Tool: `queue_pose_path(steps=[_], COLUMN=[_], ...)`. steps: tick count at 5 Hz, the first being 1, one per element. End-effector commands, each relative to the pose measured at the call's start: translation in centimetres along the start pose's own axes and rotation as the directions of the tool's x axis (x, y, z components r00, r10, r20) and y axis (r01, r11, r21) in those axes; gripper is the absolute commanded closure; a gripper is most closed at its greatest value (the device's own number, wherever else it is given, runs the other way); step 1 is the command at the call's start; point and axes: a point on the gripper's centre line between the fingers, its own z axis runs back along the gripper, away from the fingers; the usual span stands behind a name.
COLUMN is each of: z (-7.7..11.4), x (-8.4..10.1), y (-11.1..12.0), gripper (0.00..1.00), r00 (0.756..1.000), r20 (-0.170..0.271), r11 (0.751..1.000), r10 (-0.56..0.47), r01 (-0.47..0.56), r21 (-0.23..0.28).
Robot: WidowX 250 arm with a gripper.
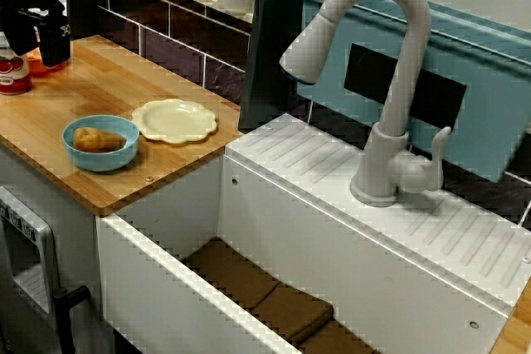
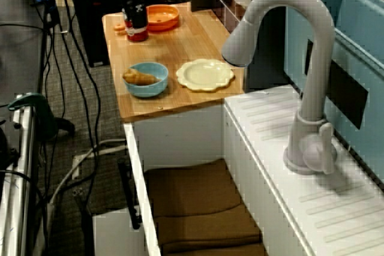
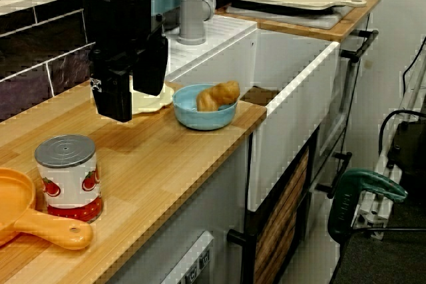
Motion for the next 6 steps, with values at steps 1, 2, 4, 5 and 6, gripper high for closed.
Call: queue_pose_path(steps=[1,2,4,5,6], z=[2.3,2.7,3.2,2.9,2.7], x=[-0.2,-0.3,-1.7,-2.2,-2.4], y=[1.8,2.2,3.1,3.8,4.6], gripper=[0.00,0.00,0.00,0.00,0.00], r00=[0.997,0.997,0.997,0.998,0.999], r20=[0.066,0.072,0.075,0.052,0.032], r11=[0.999,0.999,0.999,0.998,0.997], r10=[0.027,0.039,0.036,0.025,0.014], r01=[-0.030,-0.041,-0.038,-0.028,-0.016], r21=[0.036,0.026,0.029,0.056,0.077])
